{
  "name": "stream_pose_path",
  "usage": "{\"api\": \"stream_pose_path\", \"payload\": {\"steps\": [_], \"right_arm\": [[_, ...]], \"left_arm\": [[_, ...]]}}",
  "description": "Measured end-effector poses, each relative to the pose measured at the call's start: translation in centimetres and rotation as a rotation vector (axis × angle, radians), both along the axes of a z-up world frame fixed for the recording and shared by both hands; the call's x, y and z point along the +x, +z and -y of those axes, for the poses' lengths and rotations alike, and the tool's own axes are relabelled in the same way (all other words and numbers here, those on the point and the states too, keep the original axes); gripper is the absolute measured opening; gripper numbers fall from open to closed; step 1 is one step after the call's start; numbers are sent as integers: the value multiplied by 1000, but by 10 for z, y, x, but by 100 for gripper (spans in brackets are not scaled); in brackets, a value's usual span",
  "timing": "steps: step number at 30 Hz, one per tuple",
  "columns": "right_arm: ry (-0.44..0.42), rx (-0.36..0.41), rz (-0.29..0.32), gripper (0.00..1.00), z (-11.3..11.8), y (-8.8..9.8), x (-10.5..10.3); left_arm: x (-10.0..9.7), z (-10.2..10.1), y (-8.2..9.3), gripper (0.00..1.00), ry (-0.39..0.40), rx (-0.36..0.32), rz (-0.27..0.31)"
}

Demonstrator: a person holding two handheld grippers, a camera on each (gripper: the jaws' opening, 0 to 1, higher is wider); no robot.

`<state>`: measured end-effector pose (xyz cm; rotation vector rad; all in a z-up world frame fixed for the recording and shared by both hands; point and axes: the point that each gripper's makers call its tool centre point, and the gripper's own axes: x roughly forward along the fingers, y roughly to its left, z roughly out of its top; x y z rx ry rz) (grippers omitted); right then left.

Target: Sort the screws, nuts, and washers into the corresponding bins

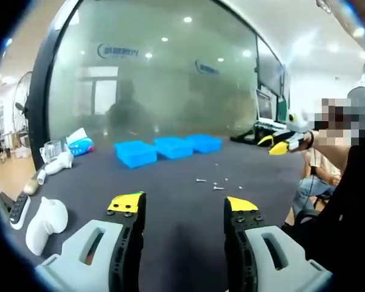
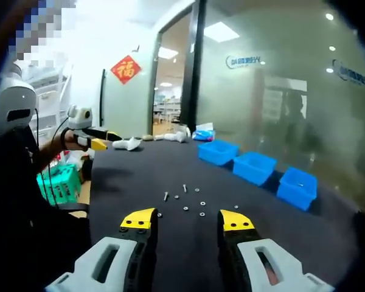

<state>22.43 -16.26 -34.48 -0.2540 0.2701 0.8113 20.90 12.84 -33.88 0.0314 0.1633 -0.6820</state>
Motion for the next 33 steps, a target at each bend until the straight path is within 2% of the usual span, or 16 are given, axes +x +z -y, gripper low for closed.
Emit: {"api": "stream_pose_path", "payload": {"steps": [6, 16, 21, 28, 33], "right_arm": [[45, -50, -43, 31, -22, -6, 16], [120, -83, -112, 29, -64, -16, 41], [144, -163, -136, 28, -78, -31, 53], [179, -227, -142, 26, -94, -35, 68], [215, -290, -164, 25, -104, -46, 80]], "left_arm": [[-1, 1, -1, 50, -1, -7, -3], [2, 1, -9, 50, 2, -8, -22], [3, 2, -13, 50, -3, -3, -32], [5, 3, -19, 50, -4, 1, -42], [6, 3, -22, 50, -5, 4, -48]]}}
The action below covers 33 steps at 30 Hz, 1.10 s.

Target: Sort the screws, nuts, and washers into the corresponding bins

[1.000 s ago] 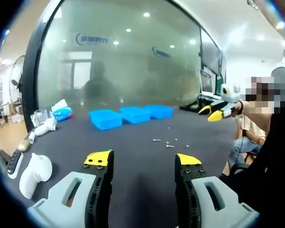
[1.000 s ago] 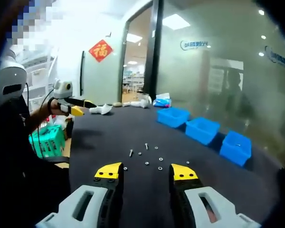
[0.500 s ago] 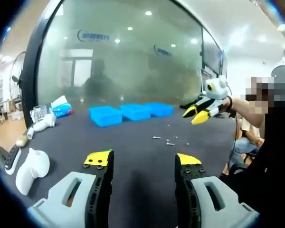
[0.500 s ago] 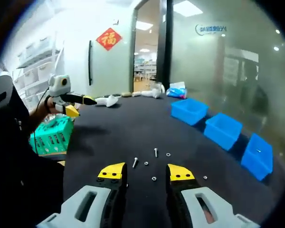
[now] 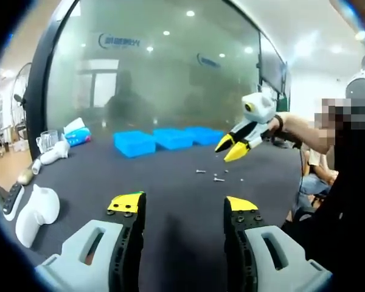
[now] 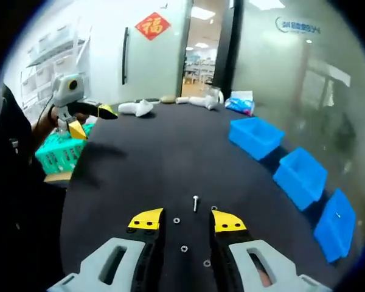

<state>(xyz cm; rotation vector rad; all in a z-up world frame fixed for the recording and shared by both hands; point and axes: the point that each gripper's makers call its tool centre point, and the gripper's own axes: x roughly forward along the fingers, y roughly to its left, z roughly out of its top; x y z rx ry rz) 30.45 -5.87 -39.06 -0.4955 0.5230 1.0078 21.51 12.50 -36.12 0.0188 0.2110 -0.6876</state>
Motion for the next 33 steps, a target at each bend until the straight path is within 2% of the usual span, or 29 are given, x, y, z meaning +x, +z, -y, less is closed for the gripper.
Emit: {"api": "stream_pose_path", "payload": {"steps": [3, 6, 12, 21, 33], "right_arm": [[17, -38, -35, 25, -6, -10, 6], [42, -98, -35, 24, -11, -21, 11], [80, -149, -72, 23, -25, -35, 15], [82, -159, -105, 18, -27, -39, 24], [80, -175, -159, 13, -26, -47, 24]], "left_arm": [[0, 0, -1, 50, 0, -1, -2], [0, 0, -1, 50, 1, -6, -3], [1, -1, -4, 50, 1, -9, -9], [3, -5, -8, 50, 10, -13, -21], [4, -4, -11, 50, 11, -17, -29]]}}
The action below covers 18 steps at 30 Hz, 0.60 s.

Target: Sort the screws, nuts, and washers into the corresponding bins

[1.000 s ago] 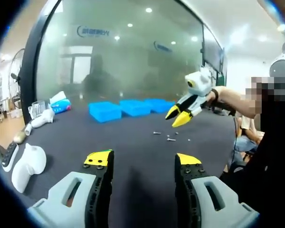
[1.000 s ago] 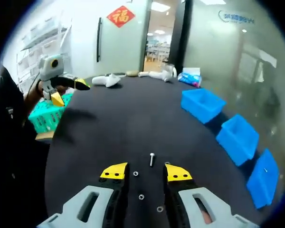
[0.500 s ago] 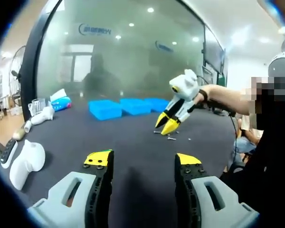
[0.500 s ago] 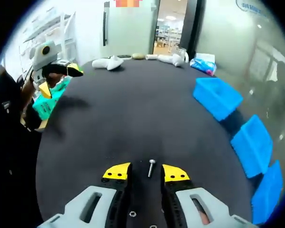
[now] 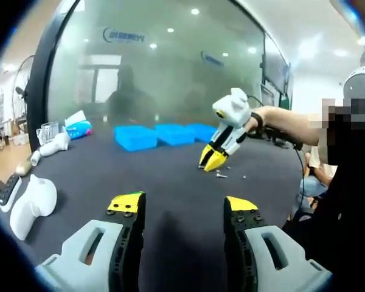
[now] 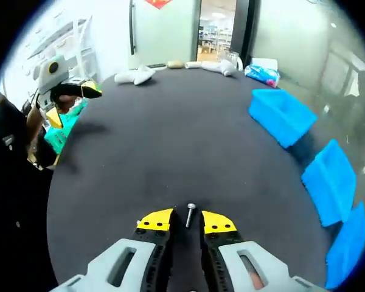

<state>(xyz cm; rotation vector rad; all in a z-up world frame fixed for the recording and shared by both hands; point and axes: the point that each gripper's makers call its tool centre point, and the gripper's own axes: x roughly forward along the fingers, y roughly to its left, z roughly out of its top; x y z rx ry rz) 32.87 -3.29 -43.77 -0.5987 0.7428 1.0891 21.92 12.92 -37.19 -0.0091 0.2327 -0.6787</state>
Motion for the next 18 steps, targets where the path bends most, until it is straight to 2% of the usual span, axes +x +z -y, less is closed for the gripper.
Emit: {"api": "stream_pose_path", "payload": {"steps": [12, 15, 18], "right_arm": [[-22, 5, -51, 10, -1, -2, -1], [-31, 7, -56, 4, -1, -2, -1], [-34, 6, -57, 3, -2, -2, -1]], "left_arm": [[-1, 0, 0, 50, -1, -3, -1], [-1, 0, 0, 50, -3, -5, -1], [-1, 0, -1, 50, -3, -4, -1]]}}
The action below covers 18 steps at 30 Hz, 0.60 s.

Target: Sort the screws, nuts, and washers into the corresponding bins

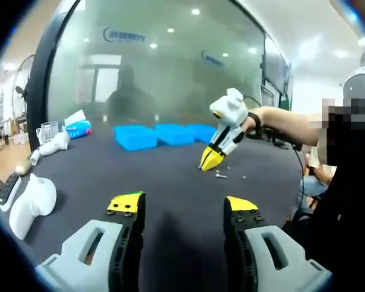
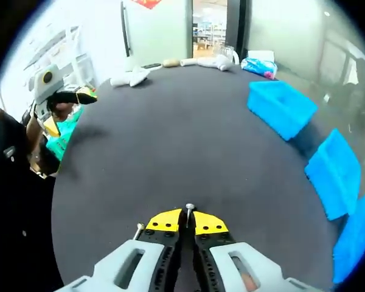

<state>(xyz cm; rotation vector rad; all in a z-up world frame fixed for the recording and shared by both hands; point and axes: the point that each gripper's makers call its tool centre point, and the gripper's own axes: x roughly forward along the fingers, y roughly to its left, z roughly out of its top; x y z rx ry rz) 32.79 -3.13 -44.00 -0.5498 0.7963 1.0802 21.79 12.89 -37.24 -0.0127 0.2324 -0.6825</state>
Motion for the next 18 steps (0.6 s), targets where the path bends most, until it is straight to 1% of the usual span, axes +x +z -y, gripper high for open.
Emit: {"api": "stream_pose_path", "payload": {"steps": [1, 11, 14, 18], "right_arm": [[-2, 1, -3, 2, 0, 0, 0], [-36, 25, -17, 1, 3, 3, -3], [-43, 42, -4, 1, 7, 8, -6], [-71, 96, 16, 1, 13, 20, -10]], "left_arm": [[0, 0, 0, 50, 0, 0, 0], [0, 1, 1, 50, -3, 0, 2], [0, 1, 2, 50, -3, -2, 3], [0, 2, 3, 50, -5, -6, 4]]}}
